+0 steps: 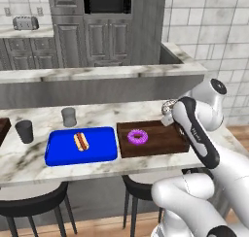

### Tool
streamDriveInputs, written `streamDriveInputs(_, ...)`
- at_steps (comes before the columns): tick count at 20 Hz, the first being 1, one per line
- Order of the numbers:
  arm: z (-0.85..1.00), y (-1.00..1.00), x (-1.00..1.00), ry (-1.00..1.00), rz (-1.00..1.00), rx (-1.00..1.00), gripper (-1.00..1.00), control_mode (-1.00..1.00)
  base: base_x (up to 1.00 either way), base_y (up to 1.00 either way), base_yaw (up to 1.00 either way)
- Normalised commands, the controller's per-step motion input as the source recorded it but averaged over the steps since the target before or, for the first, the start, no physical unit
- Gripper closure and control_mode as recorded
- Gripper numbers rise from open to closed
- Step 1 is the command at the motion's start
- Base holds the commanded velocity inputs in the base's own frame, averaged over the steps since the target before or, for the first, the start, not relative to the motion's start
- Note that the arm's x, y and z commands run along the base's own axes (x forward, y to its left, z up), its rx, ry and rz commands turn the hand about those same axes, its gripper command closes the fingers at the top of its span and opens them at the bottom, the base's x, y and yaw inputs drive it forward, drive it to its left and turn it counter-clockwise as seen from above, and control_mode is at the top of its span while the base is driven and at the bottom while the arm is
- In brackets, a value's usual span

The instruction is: Take the donuts from the fridge and place them on the empty tray on the dining counter.

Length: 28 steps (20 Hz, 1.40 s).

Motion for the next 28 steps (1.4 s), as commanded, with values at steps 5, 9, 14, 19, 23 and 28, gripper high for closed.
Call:
streamDriveInputs(5, -0.66, -0.08, 0.13, 0.11, -0.07, 0.0, 1.0, -1.0, 0.0, 0.0, 0.0)
streamDriveInputs(9, -0.57, -0.23, 0.23, 0.2, -0.08, 0.0, 1.0, -1.0, 0.0, 0.0, 0.0)
streamDriveInputs(14, -0.43, -0.25, 0.44, 0.14, -0.02, 0.0, 1.0, -1.0, 0.0, 0.0, 0.0)
streamDriveInputs(19, -0.29, -0.21, 0.42, 0.08, 0.0, 0.0, 1.0, -1.0, 0.0, 0.0, 0.0)
streamDriveInputs(23, -0.31, -0.1, 0.36, 0.05, 0.0, 0.0, 1.0, -1.0, 0.0, 0.0, 0.0)
streamDriveInputs(28, -0.4, 0.0, 0.39, 0.03, 0.0, 0.0, 1.0, -1.0, 0.0, 0.0, 0.0)
